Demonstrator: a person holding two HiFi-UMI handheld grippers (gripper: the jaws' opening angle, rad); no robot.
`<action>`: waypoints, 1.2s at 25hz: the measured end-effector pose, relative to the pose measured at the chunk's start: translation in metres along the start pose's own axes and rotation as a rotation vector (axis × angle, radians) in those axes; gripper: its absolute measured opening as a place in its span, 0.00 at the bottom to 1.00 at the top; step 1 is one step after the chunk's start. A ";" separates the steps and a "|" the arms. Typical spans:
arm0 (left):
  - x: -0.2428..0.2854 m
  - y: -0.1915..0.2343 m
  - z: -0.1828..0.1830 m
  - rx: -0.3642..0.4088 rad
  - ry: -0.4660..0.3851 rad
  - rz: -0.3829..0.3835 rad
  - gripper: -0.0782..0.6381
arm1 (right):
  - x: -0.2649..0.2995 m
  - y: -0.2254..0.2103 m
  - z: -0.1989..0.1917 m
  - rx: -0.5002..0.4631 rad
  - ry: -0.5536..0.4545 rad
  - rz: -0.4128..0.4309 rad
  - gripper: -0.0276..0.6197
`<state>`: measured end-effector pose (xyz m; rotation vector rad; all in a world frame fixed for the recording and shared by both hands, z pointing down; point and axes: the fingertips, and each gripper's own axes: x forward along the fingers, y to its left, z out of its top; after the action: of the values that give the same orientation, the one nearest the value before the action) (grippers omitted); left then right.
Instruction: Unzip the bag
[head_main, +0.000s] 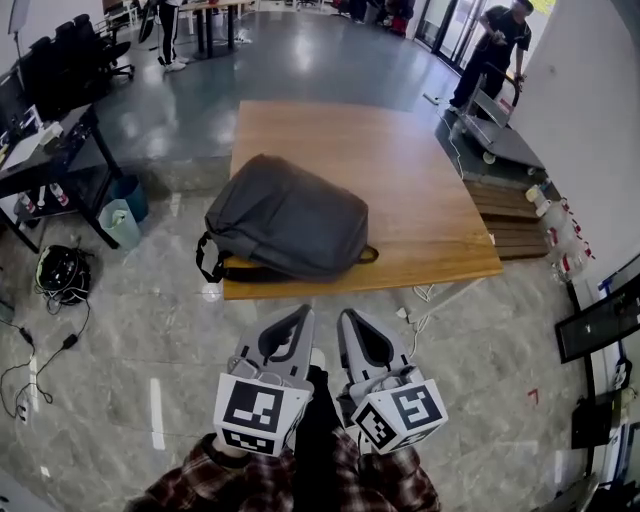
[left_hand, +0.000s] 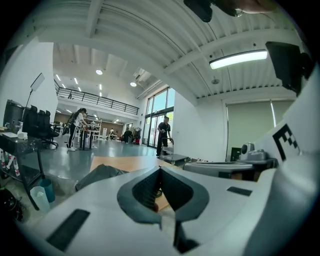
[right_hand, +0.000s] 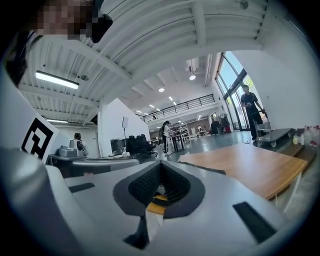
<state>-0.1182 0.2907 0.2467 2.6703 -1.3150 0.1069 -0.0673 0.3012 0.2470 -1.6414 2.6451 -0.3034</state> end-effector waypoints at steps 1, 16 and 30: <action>0.014 0.008 0.001 -0.002 0.003 0.003 0.12 | 0.014 -0.011 0.001 0.005 0.002 0.001 0.06; 0.238 0.087 0.056 -0.031 -0.020 0.088 0.12 | 0.183 -0.180 0.068 -0.030 0.017 0.076 0.06; 0.313 0.154 0.052 -0.048 0.062 0.088 0.12 | 0.274 -0.227 0.070 -0.013 0.075 0.054 0.06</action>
<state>-0.0500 -0.0553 0.2551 2.5487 -1.3981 0.1650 0.0186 -0.0507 0.2419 -1.5906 2.7456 -0.3539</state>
